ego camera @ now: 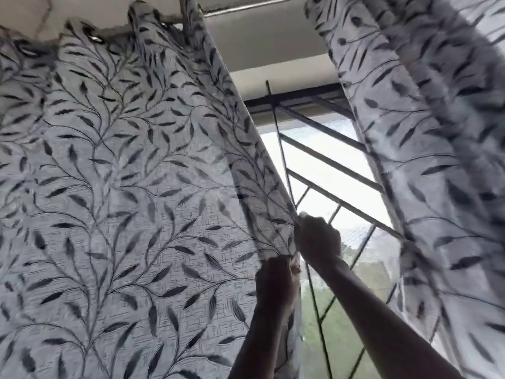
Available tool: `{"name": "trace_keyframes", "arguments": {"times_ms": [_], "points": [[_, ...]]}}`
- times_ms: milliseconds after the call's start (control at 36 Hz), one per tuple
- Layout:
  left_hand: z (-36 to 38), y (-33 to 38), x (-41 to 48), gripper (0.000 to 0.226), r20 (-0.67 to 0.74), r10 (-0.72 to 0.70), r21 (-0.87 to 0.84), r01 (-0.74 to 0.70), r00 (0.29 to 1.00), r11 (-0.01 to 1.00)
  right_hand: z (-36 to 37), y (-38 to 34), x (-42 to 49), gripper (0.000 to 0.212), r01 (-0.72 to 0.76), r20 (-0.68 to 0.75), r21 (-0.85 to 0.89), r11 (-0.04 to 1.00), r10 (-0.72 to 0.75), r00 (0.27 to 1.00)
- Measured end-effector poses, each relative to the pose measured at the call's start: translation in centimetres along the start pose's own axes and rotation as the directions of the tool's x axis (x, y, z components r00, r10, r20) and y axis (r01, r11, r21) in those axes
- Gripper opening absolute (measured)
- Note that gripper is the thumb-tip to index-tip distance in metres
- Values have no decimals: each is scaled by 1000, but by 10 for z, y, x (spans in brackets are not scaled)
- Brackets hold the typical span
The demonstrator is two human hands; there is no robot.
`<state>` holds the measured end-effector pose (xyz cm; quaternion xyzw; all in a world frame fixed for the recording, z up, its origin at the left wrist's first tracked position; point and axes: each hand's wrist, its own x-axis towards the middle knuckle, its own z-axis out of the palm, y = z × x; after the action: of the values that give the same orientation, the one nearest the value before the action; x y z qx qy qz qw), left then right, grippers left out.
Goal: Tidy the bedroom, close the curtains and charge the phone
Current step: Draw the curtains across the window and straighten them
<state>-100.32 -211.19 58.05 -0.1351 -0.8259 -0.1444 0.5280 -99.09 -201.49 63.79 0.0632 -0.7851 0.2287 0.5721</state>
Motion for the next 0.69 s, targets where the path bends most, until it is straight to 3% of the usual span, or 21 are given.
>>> {"name": "trace_keyframes", "arguments": {"times_ms": [139,250,333,417,472,611,694], "points": [[38,63,13,14,-48,49,33,-47,998,998,-29,61,6,28,18,-71,-75,997,-23,997],[49,83,26,33,-131,91,93,-79,987,992,-56,69,14,35,125,-124,-143,982,-143,982],[46,88,20,28,-151,67,138,-46,986,989,-68,74,18,46,154,-356,-143,978,-196,914],[40,88,9,17,-113,-28,64,35,993,997,-86,85,23,41,40,-578,-288,957,-208,789],[37,82,3,25,-131,-41,32,46,991,998,-102,91,26,45,-65,-635,-335,940,-175,752],[26,71,-4,41,-241,-84,-48,75,967,996,-126,108,31,75,-300,-645,-236,924,81,760],[8,70,-2,36,-274,-96,-150,56,957,987,-131,110,32,83,-303,-506,-190,934,171,845]]}}
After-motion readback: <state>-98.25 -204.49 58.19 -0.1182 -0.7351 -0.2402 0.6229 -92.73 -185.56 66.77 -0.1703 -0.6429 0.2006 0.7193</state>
